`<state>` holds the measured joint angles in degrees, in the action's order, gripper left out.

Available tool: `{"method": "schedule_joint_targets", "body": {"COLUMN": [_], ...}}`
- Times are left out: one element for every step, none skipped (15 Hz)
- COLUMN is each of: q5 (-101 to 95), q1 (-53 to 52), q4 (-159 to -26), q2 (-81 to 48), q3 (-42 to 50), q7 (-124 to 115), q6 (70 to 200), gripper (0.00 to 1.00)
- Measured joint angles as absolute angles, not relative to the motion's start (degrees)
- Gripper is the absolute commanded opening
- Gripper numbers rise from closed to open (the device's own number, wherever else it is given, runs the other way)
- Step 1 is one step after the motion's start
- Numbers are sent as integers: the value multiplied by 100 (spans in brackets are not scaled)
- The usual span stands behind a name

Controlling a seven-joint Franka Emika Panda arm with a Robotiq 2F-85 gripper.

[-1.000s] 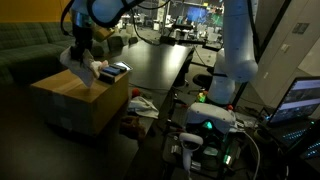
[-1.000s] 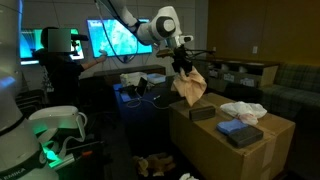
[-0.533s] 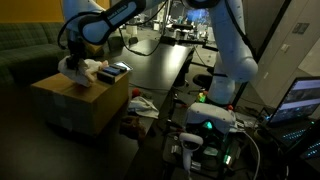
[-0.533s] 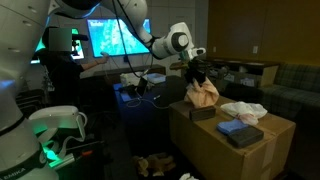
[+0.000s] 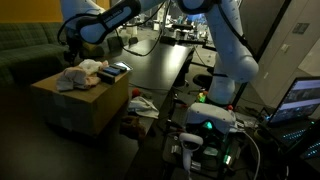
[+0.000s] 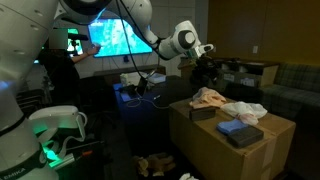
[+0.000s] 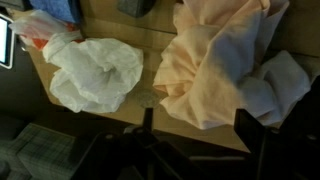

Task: Place the turnip plushie on the table, then the duster on the box, then the left duster on the table, then the blue sponge on the box, then the white towel on the table, then the white cloth on the box, then the small brown object on the table, then the duster on the box, then the moose on the table, and finally, the peach shirt on the box

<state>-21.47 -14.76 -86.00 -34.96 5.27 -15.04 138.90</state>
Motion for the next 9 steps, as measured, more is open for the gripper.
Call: {"method": "schedule_joint_targets", "body": {"q5": [-2228, -2288, -2332, -2350, -2358, -2359, -2360, -2361, -2361], "q1": [-1492, -1501, -1501, -1501, -1502, -1503, -1505, -1505, -1505], "q4": [-8591, -8595, -8618, -8673, -8774, -8923, -9123, -9345, -9577], "q2": [-3443, -3371, -3266, -3126, -2947, -2730, -2465, -2175, -1876], "q3": [588, 633, 653, 656, 651, 635, 610, 579, 542], "q7": [-1558, -1581, -1587, -1586, -1579, -1574, -1574, -1574, -1574], "q6": [13890, 13872, 13822, 13719, 13582, 13435, 13273, 13097, 12913], "gripper": [100, 100, 100, 100, 100, 100, 100, 100, 100]}}
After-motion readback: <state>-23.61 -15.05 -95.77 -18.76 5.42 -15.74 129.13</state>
